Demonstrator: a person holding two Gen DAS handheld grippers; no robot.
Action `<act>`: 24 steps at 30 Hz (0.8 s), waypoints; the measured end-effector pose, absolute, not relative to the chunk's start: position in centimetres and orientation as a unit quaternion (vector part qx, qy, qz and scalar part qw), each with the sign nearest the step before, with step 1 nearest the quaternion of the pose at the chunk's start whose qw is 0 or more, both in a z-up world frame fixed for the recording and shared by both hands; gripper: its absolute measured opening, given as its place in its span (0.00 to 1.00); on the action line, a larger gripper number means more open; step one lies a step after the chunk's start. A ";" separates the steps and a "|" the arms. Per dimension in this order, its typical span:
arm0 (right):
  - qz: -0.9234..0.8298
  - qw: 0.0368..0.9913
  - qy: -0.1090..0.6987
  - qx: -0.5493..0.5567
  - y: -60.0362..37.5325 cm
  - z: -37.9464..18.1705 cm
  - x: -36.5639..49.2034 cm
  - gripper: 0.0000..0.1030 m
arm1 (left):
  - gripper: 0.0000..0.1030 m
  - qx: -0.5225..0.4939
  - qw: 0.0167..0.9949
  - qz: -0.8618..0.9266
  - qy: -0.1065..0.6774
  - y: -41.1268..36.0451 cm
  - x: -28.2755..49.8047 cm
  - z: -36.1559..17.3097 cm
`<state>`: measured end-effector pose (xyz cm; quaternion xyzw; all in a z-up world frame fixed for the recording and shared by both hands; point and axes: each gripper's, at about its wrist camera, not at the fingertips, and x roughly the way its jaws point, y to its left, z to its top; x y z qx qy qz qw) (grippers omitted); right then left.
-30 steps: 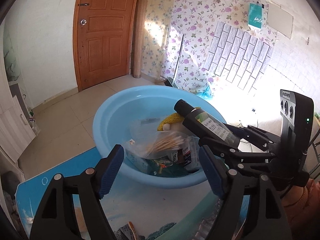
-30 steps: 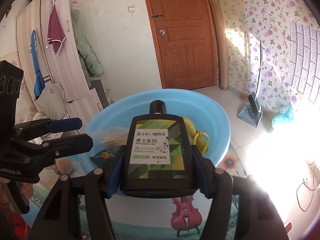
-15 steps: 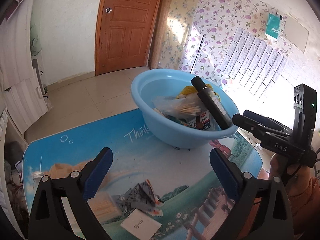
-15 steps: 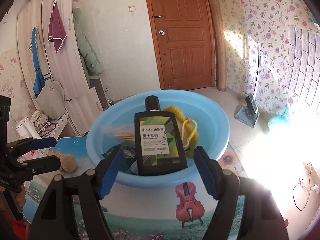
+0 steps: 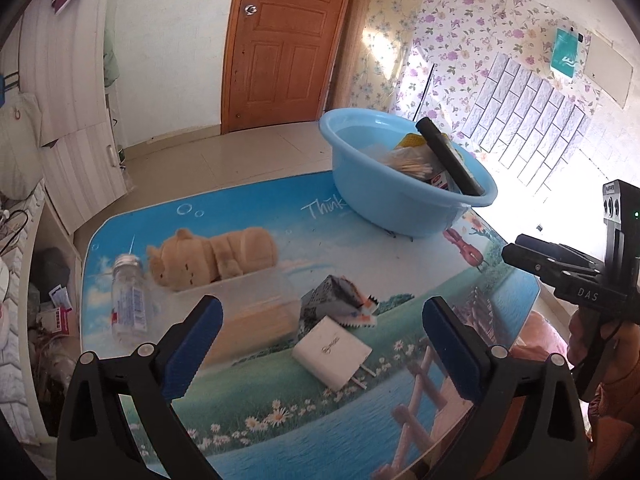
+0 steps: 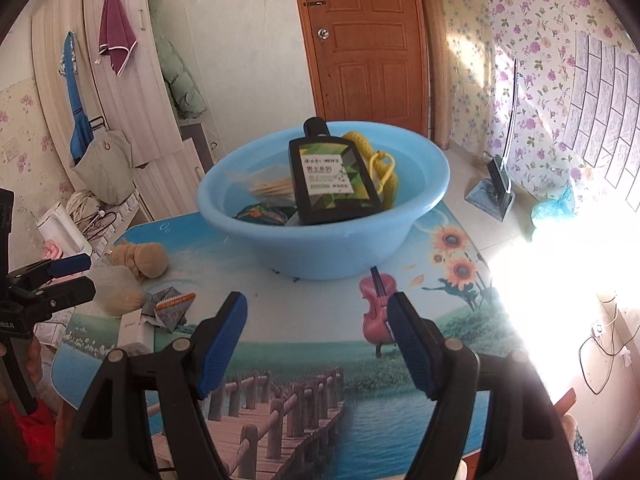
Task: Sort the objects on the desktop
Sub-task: 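Move both open tools back over the table items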
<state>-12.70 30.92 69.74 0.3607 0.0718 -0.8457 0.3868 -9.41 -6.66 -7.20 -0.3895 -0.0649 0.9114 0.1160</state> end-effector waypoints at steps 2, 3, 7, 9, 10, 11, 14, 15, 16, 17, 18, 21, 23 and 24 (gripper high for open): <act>-0.834 0.404 0.067 0.370 30.8 69.6 -11.9 0.71 | 0.97 -0.397 0.116 0.908 -0.067 -7.2 -8.3 -7.9; -0.830 0.410 0.070 0.373 30.7 69.4 -11.4 0.71 | 0.97 -0.400 0.113 0.907 -0.067 -7.4 -7.9 -8.3; -0.816 0.422 0.091 0.386 29.6 68.6 -9.8 0.71 | 0.97 -0.409 0.101 0.904 -0.073 -8.5 -6.6 -9.4; -0.808 0.430 0.097 0.392 29.2 68.3 -9.2 0.71 | 0.97 -0.411 0.095 0.903 -0.078 -9.0 -6.1 -9.7; -0.805 0.433 0.101 0.392 29.0 68.2 -8.9 0.71 | 0.97 -0.412 0.092 0.903 -0.079 -9.3 -5.9 -9.8; -0.805 0.434 0.106 0.390 28.9 68.2 -8.6 0.71 | 0.97 -0.413 0.087 0.903 -0.080 -9.6 -5.6 -10.0; -0.809 0.431 0.107 0.386 29.0 68.4 -8.7 0.71 | 0.97 -0.417 0.078 0.901 -0.088 -10.7 -5.0 -10.3; -0.810 0.427 0.103 0.388 29.0 68.4 -8.9 0.71 | 0.97 -0.418 0.078 0.900 -0.090 -11.0 -4.8 -10.3; -0.811 0.424 0.098 0.391 29.1 68.4 -9.2 0.71 | 0.97 -0.419 0.075 0.900 -0.091 -11.4 -4.7 -10.4; -0.813 0.420 0.094 0.393 29.1 68.3 -9.3 0.71 | 0.97 -0.421 0.070 0.900 -0.091 -11.8 -4.5 -10.6; -0.815 0.414 0.092 0.394 29.1 68.3 -9.5 0.71 | 0.97 -0.422 0.066 0.899 -0.091 -12.1 -4.5 -10.7; -0.819 0.403 0.095 0.398 28.8 68.1 -9.5 0.71 | 0.97 -0.426 0.052 0.898 -0.099 -13.3 -4.5 -11.3; -0.816 0.405 0.095 0.400 28.4 68.0 -9.3 0.71 | 0.97 -0.425 0.045 0.898 -0.107 -14.1 -4.5 -11.6; -0.816 0.408 0.094 0.399 28.3 68.1 -9.1 0.71 | 0.97 -0.424 0.039 0.898 -0.107 -14.4 -4.6 -11.6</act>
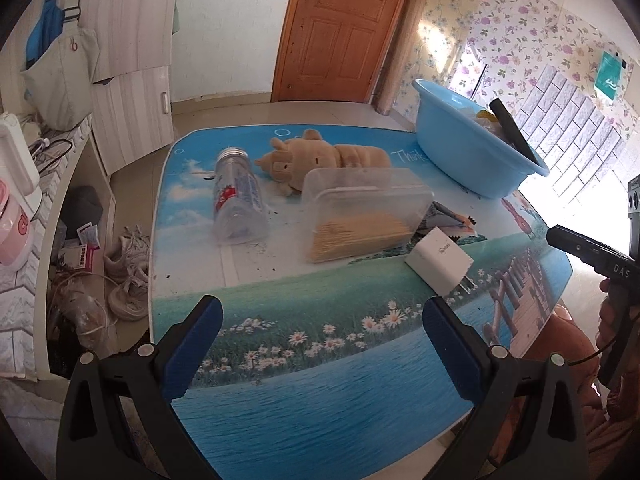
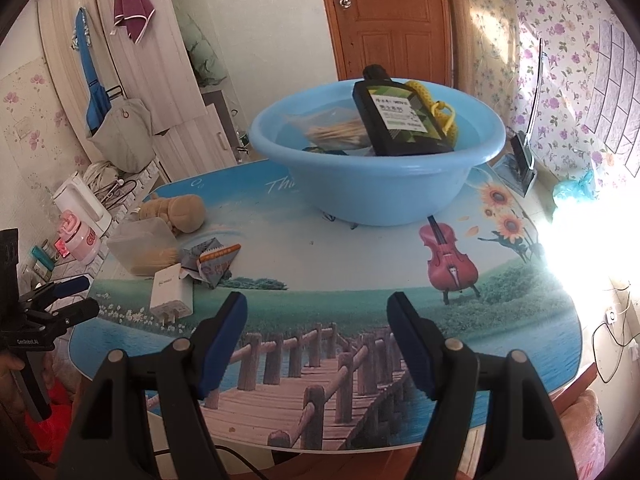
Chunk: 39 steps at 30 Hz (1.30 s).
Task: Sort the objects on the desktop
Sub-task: 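Move both open tools back over the table items, then grasp white charger with right tool while left tool grasps clear glass bottle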
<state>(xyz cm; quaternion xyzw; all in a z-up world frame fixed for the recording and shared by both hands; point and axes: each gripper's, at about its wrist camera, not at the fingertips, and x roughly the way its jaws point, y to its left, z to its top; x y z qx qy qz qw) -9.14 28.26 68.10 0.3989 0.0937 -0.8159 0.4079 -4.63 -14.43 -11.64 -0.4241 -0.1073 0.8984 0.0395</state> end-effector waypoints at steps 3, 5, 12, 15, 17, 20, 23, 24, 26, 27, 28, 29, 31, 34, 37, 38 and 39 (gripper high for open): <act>-0.814 0.419 0.089 0.392 27.6 68.3 -8.3 0.71 | 0.97 -0.424 0.026 0.900 -0.100 -15.4 -5.2 -11.9; -0.810 0.431 0.094 0.386 26.7 68.4 -7.4 0.70 | 0.97 -0.421 0.017 0.902 -0.091 -16.0 -5.6 -12.0; -0.790 0.455 0.123 0.391 24.0 67.5 -5.4 0.55 | 0.70 -0.421 0.010 0.904 -0.068 -18.2 -7.3 -12.1; -0.783 0.464 0.120 0.397 23.2 67.1 -4.8 0.49 | 0.70 -0.423 0.019 0.904 -0.061 -18.7 -8.1 -12.1; -0.776 0.469 0.124 0.402 22.5 66.8 -4.2 0.43 | 0.70 -0.423 0.017 0.904 -0.055 -18.8 -8.6 -12.0; -0.765 0.480 0.145 0.405 21.1 66.3 -3.2 0.41 | 0.70 -0.421 0.016 0.905 -0.052 -18.9 -9.5 -12.0; -0.758 0.486 0.155 0.406 20.2 66.1 -2.7 0.41 | 0.71 -0.426 0.014 0.904 -0.048 -19.1 -10.3 -12.3; -0.757 0.487 0.156 0.407 20.0 66.1 -2.6 0.41 | 0.71 -0.427 0.015 0.903 -0.048 -19.2 -10.5 -12.5; -0.753 0.489 0.159 0.411 19.5 65.9 -2.6 0.41 | 0.71 -0.428 0.021 0.902 -0.052 -19.2 -11.0 -12.7; -0.751 0.491 0.161 0.412 19.4 65.9 -2.6 0.41 | 0.71 -0.427 0.023 0.902 -0.052 -19.2 -11.3 -12.7; -0.748 0.493 0.164 0.412 19.1 65.9 -2.5 0.41 | 0.71 -0.426 0.025 0.903 -0.050 -19.1 -11.5 -12.7; -0.747 0.495 0.167 0.411 18.9 65.9 -2.4 0.41 | 0.71 -0.426 0.027 0.903 -0.048 -19.0 -11.8 -12.8; -0.743 0.499 0.173 0.411 18.4 65.8 -2.1 0.41 | 0.71 -0.427 0.028 0.903 -0.044 -19.0 -12.5 -13.1; -0.739 0.496 0.185 0.416 17.6 65.2 -1.9 0.41 | 0.70 -0.432 0.029 0.901 -0.042 -19.0 -13.3 -13.6; -0.739 0.488 0.196 0.420 17.0 64.9 -1.8 0.41 | 0.44 -0.438 0.047 0.897 -0.047 -18.9 -13.6 -13.9; -0.739 0.487 0.197 0.421 16.9 64.8 -1.8 0.41 | 0.42 -0.438 0.047 0.897 -0.048 -19.0 -13.6 -13.9; -0.739 0.485 0.198 0.423 16.8 64.8 -1.9 0.42 | 0.42 -0.437 0.048 0.897 -0.049 -18.9 -13.4 -13.9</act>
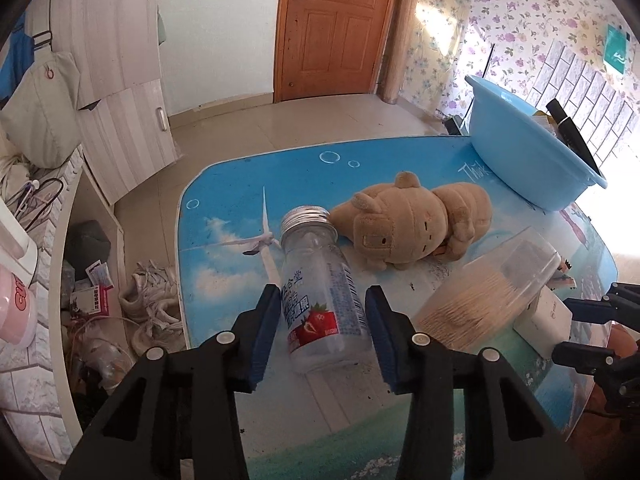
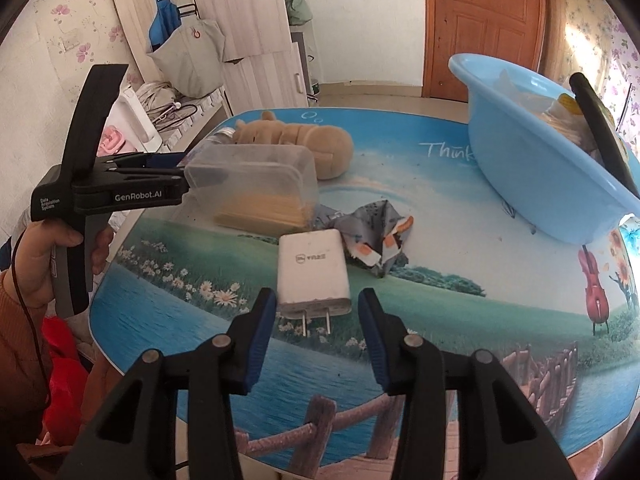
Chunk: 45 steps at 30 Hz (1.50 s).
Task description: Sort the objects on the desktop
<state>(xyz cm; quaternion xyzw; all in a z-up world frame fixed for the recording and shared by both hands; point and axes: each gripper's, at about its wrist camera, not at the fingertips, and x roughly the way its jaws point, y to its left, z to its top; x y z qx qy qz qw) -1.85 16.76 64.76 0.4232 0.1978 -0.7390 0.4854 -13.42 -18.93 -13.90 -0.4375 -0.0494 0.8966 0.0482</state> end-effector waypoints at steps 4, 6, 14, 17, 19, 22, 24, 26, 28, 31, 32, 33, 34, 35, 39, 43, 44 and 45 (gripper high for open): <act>-0.739 0.480 0.207 0.425 16.3 64.4 -1.7 0.42 | 0.42 -0.436 0.049 0.897 -0.055 -18.9 -12.4 -13.9; -0.739 0.481 0.211 0.423 16.1 64.3 -1.6 0.42 | 0.42 -0.436 0.047 0.897 -0.056 -18.9 -11.6 -13.9; -0.740 0.482 0.203 0.424 17.3 64.2 -1.7 0.38 | 0.41 -0.443 0.048 0.894 -0.050 -18.2 -7.1 -13.8; -0.743 0.478 0.199 0.424 18.3 64.1 -1.9 0.38 | 0.41 -0.441 0.052 0.895 -0.050 -17.6 -5.3 -13.7; -0.746 0.475 0.197 0.423 19.2 64.2 -2.0 0.38 | 0.41 -0.440 0.056 0.895 -0.053 -17.3 -4.4 -13.7; -0.753 0.466 0.196 0.421 20.3 64.4 -2.4 0.38 | 0.41 -0.443 0.067 0.893 -0.048 -16.2 -3.4 -13.5; -0.758 0.462 0.191 0.418 21.1 64.6 -2.8 0.38 | 0.41 -0.443 0.086 0.891 -0.047 -15.2 -2.9 -13.5; -0.765 0.455 0.181 0.418 22.2 65.0 -3.5 0.38 | 0.41 -0.446 0.106 0.887 -0.047 -14.0 -2.4 -13.4; -0.774 0.443 0.171 0.419 23.3 65.3 -4.3 0.38 | 0.41 -0.449 0.120 0.884 -0.041 -12.5 -2.2 -13.3; -0.788 0.422 0.158 0.421 24.9 65.4 -5.6 0.38 | 0.41 -0.452 0.145 0.879 -0.035 -10.2 -2.2 -13.1; -0.792 0.415 0.154 0.421 25.5 65.3 -6.1 0.38 | 0.41 -0.452 0.150 0.879 -0.032 -9.5 -2.4 -13.1; -0.795 0.409 0.152 0.421 26.0 65.3 -6.4 0.38 | 0.41 -0.451 0.152 0.879 -0.028 -8.7 -2.5 -13.1; -0.799 0.403 0.152 0.419 26.5 65.3 -6.7 0.38 | 0.41 -0.450 0.154 0.879 -0.026 -8.0 -2.6 -13.1; -0.803 0.397 0.154 0.416 27.0 65.3 -6.9 0.38 | 0.42 -0.449 0.156 0.879 -0.026 -7.4 -2.8 -13.1; -0.812 0.382 0.152 0.414 29.1 65.3 -8.0 0.38 | 0.50 -0.445 0.155 0.882 -0.013 -5.3 -3.9 -13.2; -0.818 0.372 0.158 0.410 30.3 64.9 -8.6 0.38 | 0.61 -0.435 0.149 0.888 0.017 -3.5 -4.7 -13.3; -0.817 0.372 0.157 0.412 30.4 64.7 -8.7 0.38 | 0.64 -0.431 0.147 0.890 0.022 -3.2 -4.8 -13.4; -0.816 0.374 0.154 0.413 30.6 64.5 -8.9 0.38 | 0.69 -0.428 0.145 0.892 0.024 -2.9 -4.9 -13.5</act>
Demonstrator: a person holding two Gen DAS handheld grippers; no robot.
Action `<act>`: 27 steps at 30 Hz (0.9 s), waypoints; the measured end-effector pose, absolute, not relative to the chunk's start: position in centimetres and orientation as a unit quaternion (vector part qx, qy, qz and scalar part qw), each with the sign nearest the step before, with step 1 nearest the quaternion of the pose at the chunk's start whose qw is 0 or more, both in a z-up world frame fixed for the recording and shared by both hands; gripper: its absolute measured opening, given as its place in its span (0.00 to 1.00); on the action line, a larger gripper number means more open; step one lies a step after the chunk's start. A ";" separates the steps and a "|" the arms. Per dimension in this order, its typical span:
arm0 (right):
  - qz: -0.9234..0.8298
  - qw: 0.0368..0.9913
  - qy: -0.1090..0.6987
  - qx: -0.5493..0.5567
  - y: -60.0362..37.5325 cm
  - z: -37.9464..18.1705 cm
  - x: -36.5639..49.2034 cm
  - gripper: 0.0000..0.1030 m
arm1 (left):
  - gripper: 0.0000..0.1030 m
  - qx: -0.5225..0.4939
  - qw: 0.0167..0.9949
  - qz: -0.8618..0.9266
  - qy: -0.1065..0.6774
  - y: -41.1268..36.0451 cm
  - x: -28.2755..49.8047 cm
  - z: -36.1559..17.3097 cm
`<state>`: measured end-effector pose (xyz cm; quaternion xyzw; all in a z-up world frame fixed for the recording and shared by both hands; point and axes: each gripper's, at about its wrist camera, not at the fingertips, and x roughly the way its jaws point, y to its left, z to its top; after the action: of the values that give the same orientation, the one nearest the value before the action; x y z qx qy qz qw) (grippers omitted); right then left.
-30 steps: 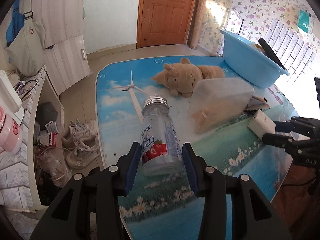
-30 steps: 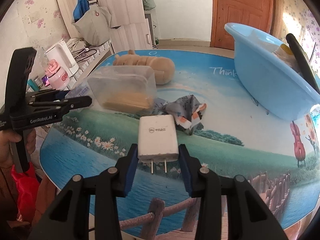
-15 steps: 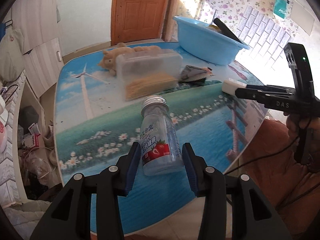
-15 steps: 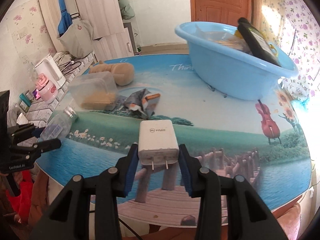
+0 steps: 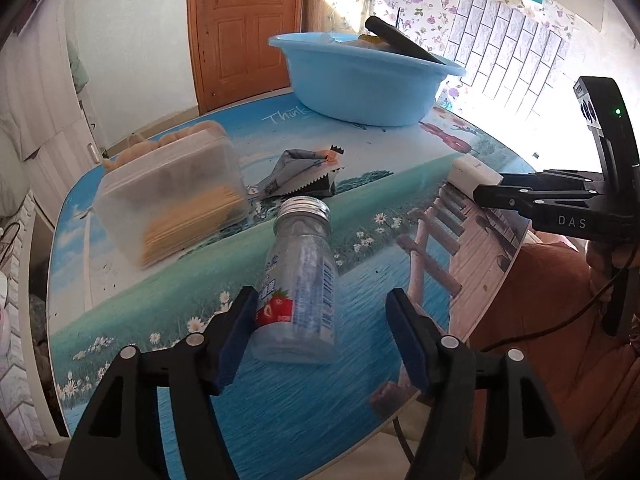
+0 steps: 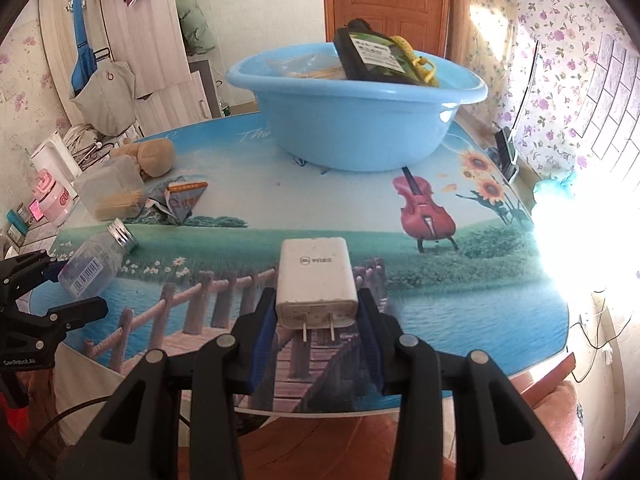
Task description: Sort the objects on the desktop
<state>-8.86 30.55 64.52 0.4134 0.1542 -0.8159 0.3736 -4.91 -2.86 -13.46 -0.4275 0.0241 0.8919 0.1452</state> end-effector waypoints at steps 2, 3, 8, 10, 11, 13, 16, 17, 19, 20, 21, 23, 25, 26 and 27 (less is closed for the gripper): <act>-0.816 0.379 0.152 0.409 30.6 64.3 -8.9 0.38 | 0.77 -0.423 0.145 0.894 0.025 -2.5 -5.1 -13.6; -0.817 0.380 0.154 0.404 30.6 64.2 -8.9 0.38 | 0.84 -0.421 0.147 0.895 0.026 -2.2 -5.2 -13.7; -0.822 0.387 0.168 0.381 29.9 63.5 -8.6 0.41 | 1.00 -0.417 0.146 0.896 0.049 -1.0 -5.3 -14.3; -0.826 0.390 0.162 0.374 30.0 63.3 -8.5 0.46 | 1.00 -0.413 0.146 0.898 0.047 -0.8 -5.4 -14.4; -0.825 0.392 0.159 0.374 30.0 63.3 -8.6 0.48 | 1.00 -0.411 0.147 0.898 0.047 -0.8 -5.3 -14.5; -0.825 0.393 0.152 0.377 30.0 63.3 -8.7 0.61 | 1.00 -0.408 0.148 0.900 0.047 -0.8 -5.3 -14.5; -0.825 0.389 0.149 0.382 30.0 63.0 -8.8 0.91 | 1.00 -0.404 0.148 0.902 0.046 -0.9 -5.2 -14.5; -0.825 0.388 0.153 0.380 30.0 62.9 -8.7 0.93 | 1.00 -0.403 0.147 0.902 0.046 -1.2 -5.0 -14.4; -0.825 0.387 0.168 0.376 29.7 62.7 -8.4 0.97 | 1.00 -0.401 0.146 0.903 0.046 -1.2 -4.9 -14.4; -0.822 0.389 0.170 0.379 29.5 62.6 -8.5 1.00 | 1.00 -0.400 0.146 0.904 0.045 -1.2 -4.8 -14.4; -0.823 0.388 0.172 0.377 29.5 62.6 -8.4 1.00 | 1.00 -0.399 0.146 0.904 0.045 -1.2 -4.8 -14.4; -0.823 0.389 0.171 0.377 29.5 62.6 -8.5 1.00 | 1.00 -0.398 0.145 0.905 0.044 -1.2 -4.7 -14.3; -0.824 0.389 0.170 0.375 29.5 62.5 -8.5 1.00 | 1.00 -0.397 0.145 0.905 0.044 -1.1 -4.8 -14.4; -0.825 0.390 0.169 0.372 29.6 62.5 -8.5 1.00 | 1.00 -0.398 0.145 0.905 0.045 -1.0 -4.8 -14.4; -0.826 0.390 0.168 0.370 29.7 62.4 -8.5 1.00 | 1.00 -0.398 0.145 0.905 0.045 -1.0 -4.8 -14.4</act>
<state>-8.51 29.70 62.44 0.3704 0.1682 -0.8261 0.3899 -4.85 -1.03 -14.37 -0.3983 0.0452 0.9046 0.1450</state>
